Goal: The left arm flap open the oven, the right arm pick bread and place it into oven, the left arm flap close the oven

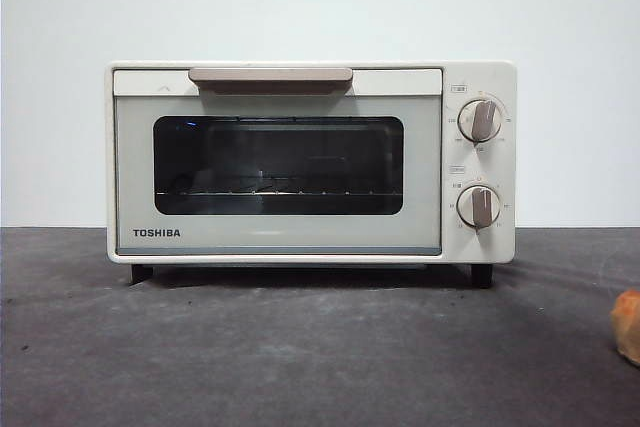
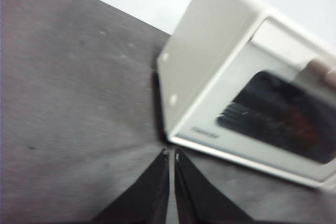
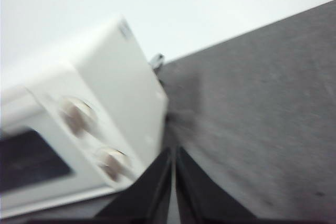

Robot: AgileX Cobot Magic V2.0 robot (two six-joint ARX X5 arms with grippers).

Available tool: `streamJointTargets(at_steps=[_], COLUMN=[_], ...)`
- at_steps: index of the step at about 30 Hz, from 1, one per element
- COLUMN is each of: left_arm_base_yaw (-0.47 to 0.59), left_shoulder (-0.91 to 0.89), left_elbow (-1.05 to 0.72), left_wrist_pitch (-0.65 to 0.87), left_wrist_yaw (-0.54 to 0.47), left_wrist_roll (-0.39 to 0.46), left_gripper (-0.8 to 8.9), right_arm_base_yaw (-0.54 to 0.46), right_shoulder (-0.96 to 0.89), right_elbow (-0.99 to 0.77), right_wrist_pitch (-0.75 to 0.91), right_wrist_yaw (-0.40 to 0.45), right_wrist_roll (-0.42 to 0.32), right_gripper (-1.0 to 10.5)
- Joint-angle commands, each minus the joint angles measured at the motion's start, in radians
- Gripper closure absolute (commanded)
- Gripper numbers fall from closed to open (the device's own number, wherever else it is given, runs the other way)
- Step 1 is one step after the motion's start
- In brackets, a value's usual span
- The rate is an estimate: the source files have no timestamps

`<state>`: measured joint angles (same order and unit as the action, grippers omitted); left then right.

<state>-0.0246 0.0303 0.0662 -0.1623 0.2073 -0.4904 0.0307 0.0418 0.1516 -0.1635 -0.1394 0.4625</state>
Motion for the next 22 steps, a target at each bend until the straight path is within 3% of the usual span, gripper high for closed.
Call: streamJointTargets(at_steps=[1,12,22], left_arm_base_yaw=[-0.004,-0.051,-0.096], left_shoulder=[0.030,0.276,0.525], left_elbow=[0.081,0.435,0.732], left_wrist_pitch=[0.003,-0.196,-0.344], left_wrist_yaw=[0.015,0.069,0.248], left_wrist_roll=[-0.115,-0.057,0.082], left_gripper=[7.96,7.96,7.96], right_arm_base_yaw=[0.000,0.000,0.010], right_shoulder=[0.044,0.277,0.451], right_elbow=[0.107,0.457,0.653], right_wrist_pitch=[-0.079,-0.288,-0.352], right_wrist_yaw=[-0.030,-0.213,-0.374], right_wrist_roll=[0.087,-0.039,-0.132], right_gripper=[9.4,9.4,9.4])
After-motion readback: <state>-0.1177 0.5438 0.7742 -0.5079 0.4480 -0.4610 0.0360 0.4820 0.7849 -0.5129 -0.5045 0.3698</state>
